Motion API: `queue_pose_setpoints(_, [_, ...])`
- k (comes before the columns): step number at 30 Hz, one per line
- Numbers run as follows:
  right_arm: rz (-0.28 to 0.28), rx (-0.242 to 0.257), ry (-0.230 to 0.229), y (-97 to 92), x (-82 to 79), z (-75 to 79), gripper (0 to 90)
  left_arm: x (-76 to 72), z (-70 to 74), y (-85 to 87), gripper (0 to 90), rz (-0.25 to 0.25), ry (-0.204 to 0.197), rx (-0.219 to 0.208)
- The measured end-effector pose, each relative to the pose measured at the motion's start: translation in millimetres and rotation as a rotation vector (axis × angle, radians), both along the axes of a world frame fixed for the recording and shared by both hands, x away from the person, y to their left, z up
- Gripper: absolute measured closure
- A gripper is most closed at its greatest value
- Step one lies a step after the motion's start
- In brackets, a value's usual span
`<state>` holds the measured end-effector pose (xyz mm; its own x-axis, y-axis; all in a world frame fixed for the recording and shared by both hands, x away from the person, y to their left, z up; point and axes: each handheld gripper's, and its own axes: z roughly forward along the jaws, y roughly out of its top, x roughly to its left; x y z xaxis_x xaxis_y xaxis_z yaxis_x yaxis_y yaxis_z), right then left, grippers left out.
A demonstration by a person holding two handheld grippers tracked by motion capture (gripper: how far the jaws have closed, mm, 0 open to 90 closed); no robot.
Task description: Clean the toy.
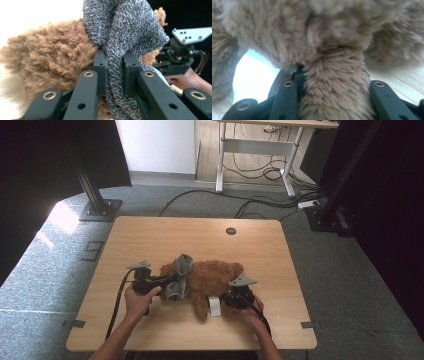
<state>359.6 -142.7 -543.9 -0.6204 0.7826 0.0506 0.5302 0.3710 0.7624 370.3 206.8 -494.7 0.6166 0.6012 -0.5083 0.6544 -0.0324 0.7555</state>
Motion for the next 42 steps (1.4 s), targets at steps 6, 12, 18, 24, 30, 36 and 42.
queue_pose_setpoints(6, [0.07, 0.057, -0.011, -14.0, -12.9, 7.4, 36.3, -12.4, -6.4, 8.7, 75.9, 0.006, 0.0, -0.025])
queue_pose_setpoints(12, [0.115, 0.229, -0.052, -25.2, -27.2, 34.2, 23.2, -16.2, -8.0, 9.6, 75.8, -0.012, -0.002, -0.027])
queue_pose_setpoints(18, [0.057, 0.241, -0.005, 2.2, -16.6, 36.5, 14.9, -19.8, -10.7, 9.3, 75.8, -0.012, 0.0, -0.035])
queue_pose_setpoints(24, [-0.012, 0.192, -0.026, 14.2, -6.5, 36.3, 35.1, -19.3, -12.4, 8.0, 75.8, -0.015, 0.014, -0.046])
queue_pose_setpoints(30, [0.024, 0.161, -0.062, 9.4, -12.8, 28.4, 44.9, -26.0, 13.3, -6.5, 75.6, -0.06, -0.015, -0.049])
queue_pose_setpoints(36, [0.05, 0.146, -0.09, 9.0, -17.0, 26.5, 45.0, -16.7, 47.4, -57.3, 75.5, -0.119, -0.091, 0.01])
queue_pose_setpoints(42, [0.062, 0.141, -0.105, 8.4, -19.7, 24.6, 45.3, 3.6, 50.5, -103.3, 75.4, -0.142, -0.079, 0.081])
